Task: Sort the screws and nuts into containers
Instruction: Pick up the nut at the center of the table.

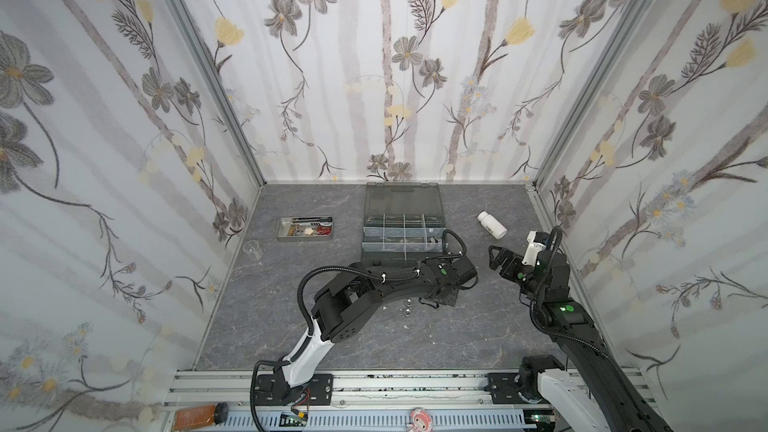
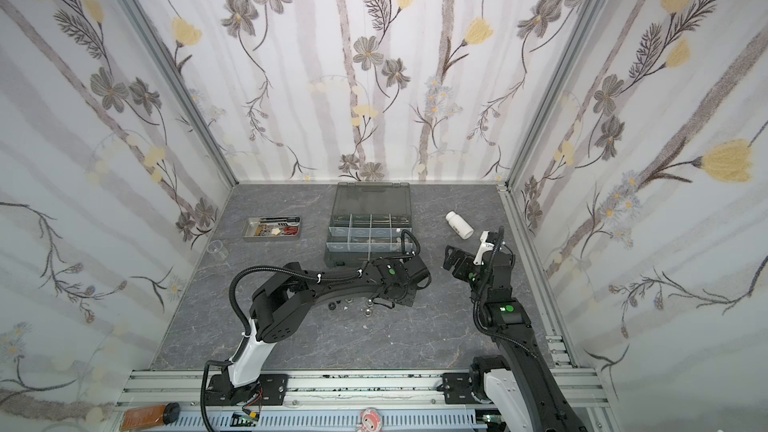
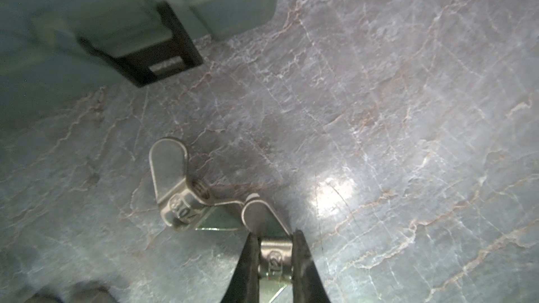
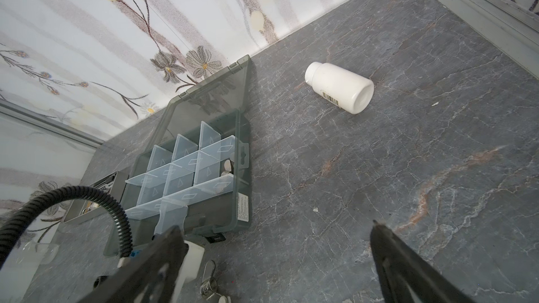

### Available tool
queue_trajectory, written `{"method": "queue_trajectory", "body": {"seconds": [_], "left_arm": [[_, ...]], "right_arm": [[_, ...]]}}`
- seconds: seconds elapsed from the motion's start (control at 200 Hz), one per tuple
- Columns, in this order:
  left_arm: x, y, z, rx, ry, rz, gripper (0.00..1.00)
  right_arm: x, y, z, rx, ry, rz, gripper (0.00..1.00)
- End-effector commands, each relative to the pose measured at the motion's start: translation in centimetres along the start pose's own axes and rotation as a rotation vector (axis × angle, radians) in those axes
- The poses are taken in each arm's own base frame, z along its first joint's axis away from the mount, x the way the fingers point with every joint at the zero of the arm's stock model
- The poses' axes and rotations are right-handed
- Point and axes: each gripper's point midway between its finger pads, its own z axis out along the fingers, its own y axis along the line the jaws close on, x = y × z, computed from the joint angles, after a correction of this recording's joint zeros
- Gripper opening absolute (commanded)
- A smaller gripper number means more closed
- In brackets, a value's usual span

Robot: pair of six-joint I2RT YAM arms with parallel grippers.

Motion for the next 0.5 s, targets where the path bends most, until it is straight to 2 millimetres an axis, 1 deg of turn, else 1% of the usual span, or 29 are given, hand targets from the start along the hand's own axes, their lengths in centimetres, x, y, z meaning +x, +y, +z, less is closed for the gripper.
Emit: {"method": "queue_trajectory", "body": {"seconds": [0.0,0.095,0.21,0.305,0.495], "left_arm": [[-0.1,0.1,0.0,-0.009,0.003,0.01,0.09],[-0.4,0.0,-0.3,-0.006,-0.008,0.009,0.08],[-0.9,-0.1,-1.0,-0.004,-0.026,0.015,0.08],[-1.5,-0.2,-1.8,-0.004,-0.043,0.024,0.07],[-2.3,0.0,-3.4,0.006,-0.081,0.018,0.06]], "right_arm": [[-0.7,0.5,0.0,-0.024,-0.025,0.0,1.0],[-0.6,0.5,0.0,-0.025,-0.023,0.0,1.0],[-1.0,0.6,-0.3,-0.023,-0.037,0.003,1.0],[-1.2,0.5,-0.5,-0.021,-0.044,0.004,1.0],[-1.0,0.4,-0.1,-0.019,-0.018,0.013,1.0]]}}
